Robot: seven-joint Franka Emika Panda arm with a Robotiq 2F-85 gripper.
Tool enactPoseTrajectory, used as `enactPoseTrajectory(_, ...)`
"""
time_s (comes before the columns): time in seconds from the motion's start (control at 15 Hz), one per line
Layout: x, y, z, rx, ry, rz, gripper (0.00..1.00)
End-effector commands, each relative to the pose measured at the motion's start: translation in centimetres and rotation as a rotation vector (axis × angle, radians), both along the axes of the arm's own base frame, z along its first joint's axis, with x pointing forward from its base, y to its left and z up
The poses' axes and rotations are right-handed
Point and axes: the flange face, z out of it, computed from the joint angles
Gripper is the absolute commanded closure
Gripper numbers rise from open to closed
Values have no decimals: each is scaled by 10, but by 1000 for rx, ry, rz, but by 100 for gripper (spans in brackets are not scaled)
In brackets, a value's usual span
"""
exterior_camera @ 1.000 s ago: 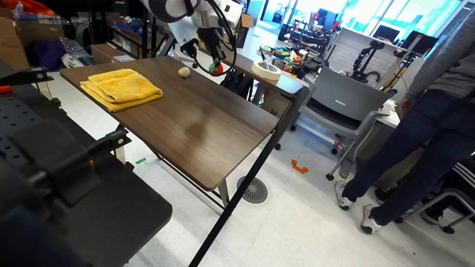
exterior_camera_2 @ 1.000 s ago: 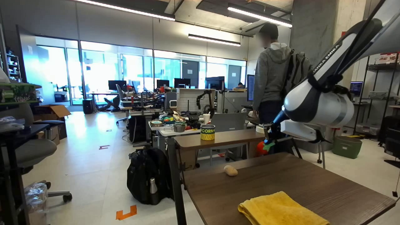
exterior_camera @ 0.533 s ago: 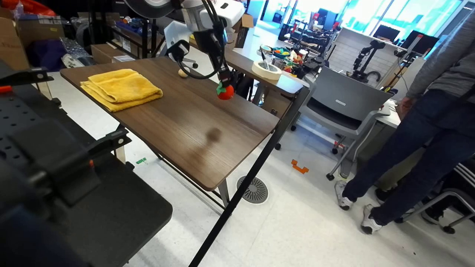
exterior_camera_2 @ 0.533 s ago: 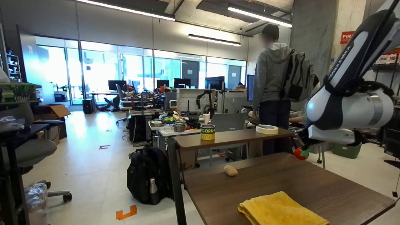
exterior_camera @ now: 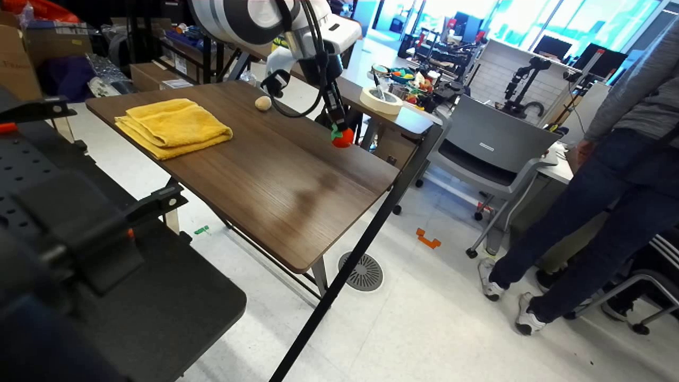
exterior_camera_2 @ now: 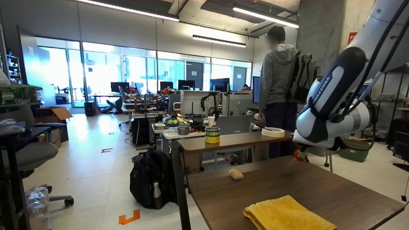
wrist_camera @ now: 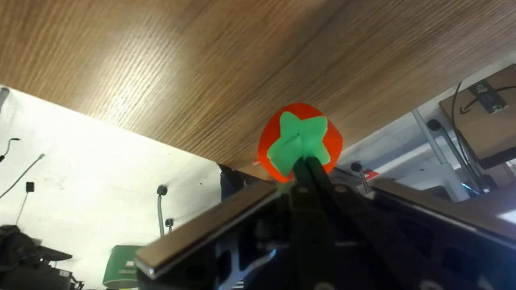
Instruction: Use the towel to clean the table and move the plush toys to the right
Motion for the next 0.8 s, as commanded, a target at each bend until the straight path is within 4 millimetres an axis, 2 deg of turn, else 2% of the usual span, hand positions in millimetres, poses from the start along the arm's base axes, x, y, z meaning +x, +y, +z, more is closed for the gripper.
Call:
enactPoseTrajectory(0.0,39,-7,-27,84,-80,10,99)
enactPoseTrajectory(0.27,55,-19,-53,145,-94,-11,99)
enactPoseTrajectory(0.53,65,-24,-61,158,-109,-32,99)
enactPoseTrajectory(0.6,69,-20,-61,162,-111,-23,80)
enactPoseTrajectory(0.73,74,-5,-59,201,-59,17,64)
